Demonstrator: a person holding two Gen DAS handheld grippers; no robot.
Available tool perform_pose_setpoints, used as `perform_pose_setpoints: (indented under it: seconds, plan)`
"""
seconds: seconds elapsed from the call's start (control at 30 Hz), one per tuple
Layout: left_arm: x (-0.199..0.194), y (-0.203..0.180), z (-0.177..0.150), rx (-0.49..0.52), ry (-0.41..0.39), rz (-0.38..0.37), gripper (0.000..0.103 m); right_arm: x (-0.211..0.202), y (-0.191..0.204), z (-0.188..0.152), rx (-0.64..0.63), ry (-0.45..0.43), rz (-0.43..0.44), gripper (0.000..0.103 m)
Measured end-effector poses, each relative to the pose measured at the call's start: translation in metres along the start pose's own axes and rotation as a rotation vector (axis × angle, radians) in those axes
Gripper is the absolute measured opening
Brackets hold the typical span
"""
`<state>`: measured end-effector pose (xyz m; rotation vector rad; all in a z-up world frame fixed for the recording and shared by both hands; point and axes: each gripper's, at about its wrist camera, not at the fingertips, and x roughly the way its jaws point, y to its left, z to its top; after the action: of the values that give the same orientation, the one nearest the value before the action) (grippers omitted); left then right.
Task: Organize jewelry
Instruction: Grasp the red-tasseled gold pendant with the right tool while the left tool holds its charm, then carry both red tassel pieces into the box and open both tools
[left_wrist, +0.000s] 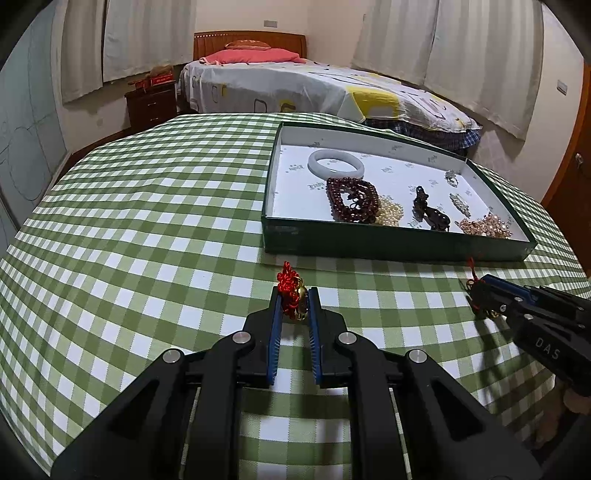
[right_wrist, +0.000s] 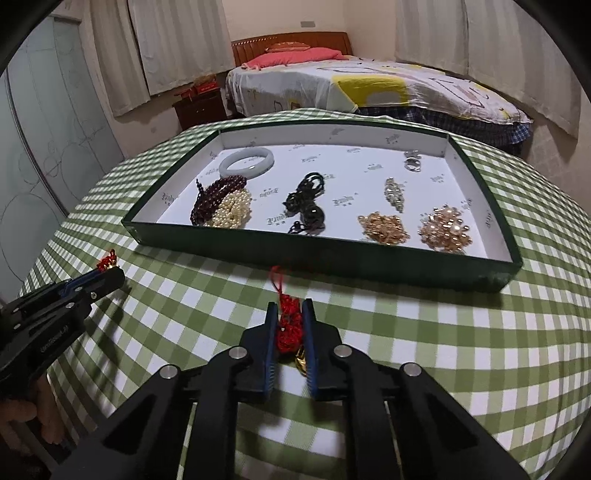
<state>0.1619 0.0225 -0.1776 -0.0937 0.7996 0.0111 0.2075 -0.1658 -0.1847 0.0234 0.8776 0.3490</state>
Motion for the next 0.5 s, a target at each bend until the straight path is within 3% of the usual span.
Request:
perform_pose_setpoints:
  seconds: [0.5]
  plan:
    - [-0.02, -0.023, 0.01, 0.032, -0.066, -0.044, 0.014, -0.038, -0.015, 0.0, 0.039, -0.123, 0.008, 0.013]
